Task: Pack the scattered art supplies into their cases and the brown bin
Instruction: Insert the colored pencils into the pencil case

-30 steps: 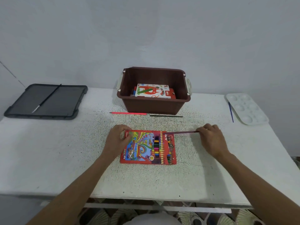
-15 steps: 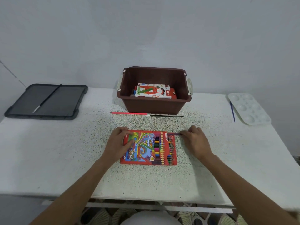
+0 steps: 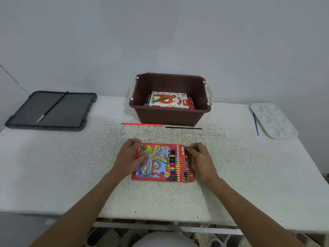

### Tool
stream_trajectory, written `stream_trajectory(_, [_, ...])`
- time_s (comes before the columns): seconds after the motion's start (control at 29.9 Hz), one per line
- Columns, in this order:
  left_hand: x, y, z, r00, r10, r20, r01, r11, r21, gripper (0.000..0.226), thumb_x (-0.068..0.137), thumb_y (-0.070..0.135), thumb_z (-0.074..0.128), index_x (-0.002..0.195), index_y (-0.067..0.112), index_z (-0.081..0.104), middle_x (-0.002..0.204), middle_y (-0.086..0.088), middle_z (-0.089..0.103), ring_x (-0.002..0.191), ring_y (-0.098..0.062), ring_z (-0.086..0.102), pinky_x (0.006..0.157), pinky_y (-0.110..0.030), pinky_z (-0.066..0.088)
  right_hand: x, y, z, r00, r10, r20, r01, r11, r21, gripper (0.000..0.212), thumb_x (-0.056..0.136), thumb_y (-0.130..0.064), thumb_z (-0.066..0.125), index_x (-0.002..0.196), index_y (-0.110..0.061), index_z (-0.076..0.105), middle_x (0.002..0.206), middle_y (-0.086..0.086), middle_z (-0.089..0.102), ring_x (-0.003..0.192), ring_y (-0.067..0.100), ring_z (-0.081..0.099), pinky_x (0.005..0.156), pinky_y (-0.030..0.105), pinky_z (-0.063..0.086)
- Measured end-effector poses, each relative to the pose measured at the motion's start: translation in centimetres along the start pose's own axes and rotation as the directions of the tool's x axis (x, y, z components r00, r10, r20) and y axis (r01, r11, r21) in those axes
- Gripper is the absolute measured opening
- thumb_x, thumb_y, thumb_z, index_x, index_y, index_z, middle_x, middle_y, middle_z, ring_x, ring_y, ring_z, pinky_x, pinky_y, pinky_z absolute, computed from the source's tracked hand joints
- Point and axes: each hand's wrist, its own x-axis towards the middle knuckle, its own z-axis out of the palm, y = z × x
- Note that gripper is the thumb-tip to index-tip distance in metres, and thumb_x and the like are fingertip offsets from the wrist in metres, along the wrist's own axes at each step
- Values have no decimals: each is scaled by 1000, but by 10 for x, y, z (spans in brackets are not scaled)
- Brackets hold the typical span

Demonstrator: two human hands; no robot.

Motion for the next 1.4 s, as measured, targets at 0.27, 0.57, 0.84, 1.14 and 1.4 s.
stream_trajectory(0.27, [13,3,-2,997,45,-63,-43,998,45,19,89,22,67,105,13,68,112,0,56,101,-11,55,80,-25,49,-5,-1,-4,999,49,3,-50,993,103,43,93,-18,38,131,-10,58,114,8,66,102,23,56,85,31,43])
stream_trajectory(0.57, [58,2,-10,998,-28,-61,50,921,387,47,95,10,50,142,5,43,149,-17,40,123,-39,50,95,-54,48,-3,0,-11,996,81,-24,-75,980,183,39,98,-10,49,137,-9,50,116,6,64,97,12,57,87,31,49])
stream_trajectory(0.84, [76,10,-24,997,-20,78,-38,733,679,50,94,10,42,144,12,38,132,-13,56,110,-33,58,85,-45,48,-2,1,-10,997,81,6,-80,982,170,43,97,-9,52,140,-6,48,121,10,62,104,17,58,90,24,41])
stream_trajectory(1.14, [58,-2,-25,993,109,-42,-39,647,761,23,74,-2,69,96,1,64,84,-17,63,76,-35,61,64,-44,50,-2,-1,-14,995,87,38,-93,981,170,44,98,-11,51,141,-8,46,121,8,61,103,14,55,90,28,45])
stream_trajectory(1.4, [38,36,-19,912,179,-369,-142,982,125,12,90,8,65,99,4,58,90,-5,64,74,-11,61,63,-12,44,9,-10,-19,998,46,38,-51,989,142,43,98,-14,51,140,-8,47,120,5,55,104,15,53,89,33,49])
